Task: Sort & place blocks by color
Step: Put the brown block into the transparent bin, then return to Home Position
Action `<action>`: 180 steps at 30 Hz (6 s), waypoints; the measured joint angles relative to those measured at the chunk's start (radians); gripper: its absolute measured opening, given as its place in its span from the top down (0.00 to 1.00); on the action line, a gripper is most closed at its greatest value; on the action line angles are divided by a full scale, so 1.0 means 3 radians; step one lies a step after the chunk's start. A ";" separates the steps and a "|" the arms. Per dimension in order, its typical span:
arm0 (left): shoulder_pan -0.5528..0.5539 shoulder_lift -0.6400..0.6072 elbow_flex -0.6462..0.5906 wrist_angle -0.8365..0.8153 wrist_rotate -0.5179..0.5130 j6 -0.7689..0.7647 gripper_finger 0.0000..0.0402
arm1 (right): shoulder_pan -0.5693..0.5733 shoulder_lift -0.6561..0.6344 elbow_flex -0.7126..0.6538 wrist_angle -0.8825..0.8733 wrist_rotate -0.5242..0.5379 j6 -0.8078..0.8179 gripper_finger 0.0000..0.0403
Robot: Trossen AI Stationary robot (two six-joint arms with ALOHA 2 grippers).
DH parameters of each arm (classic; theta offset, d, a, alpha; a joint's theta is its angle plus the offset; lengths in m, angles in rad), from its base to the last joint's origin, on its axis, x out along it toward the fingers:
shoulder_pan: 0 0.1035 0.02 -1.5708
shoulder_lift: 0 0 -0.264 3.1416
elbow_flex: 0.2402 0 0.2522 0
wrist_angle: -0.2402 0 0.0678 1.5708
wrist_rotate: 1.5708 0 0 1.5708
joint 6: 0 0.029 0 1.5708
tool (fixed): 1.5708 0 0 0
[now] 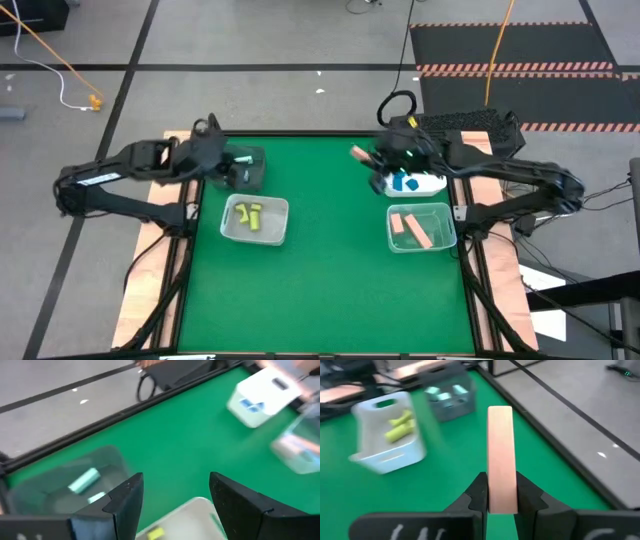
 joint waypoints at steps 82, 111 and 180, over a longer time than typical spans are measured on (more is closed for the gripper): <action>-0.2081 -0.0304 -0.3407 0.5063 -0.0815 -0.0211 0.43 | 0.2537 -0.2270 -0.2766 -0.0862 0.1015 0.2711 0.76; -0.2081 -0.0304 -0.3407 0.5063 -0.0815 -0.0198 0.43 | 0.2537 -0.2349 -0.2767 0.0117 0.1018 0.1776 0.14; 0.1159 -0.2369 -0.3406 0.5059 -0.0818 0.0341 0.43 | 0.2533 -0.2351 -0.2770 0.2491 0.2611 -0.0094 0.14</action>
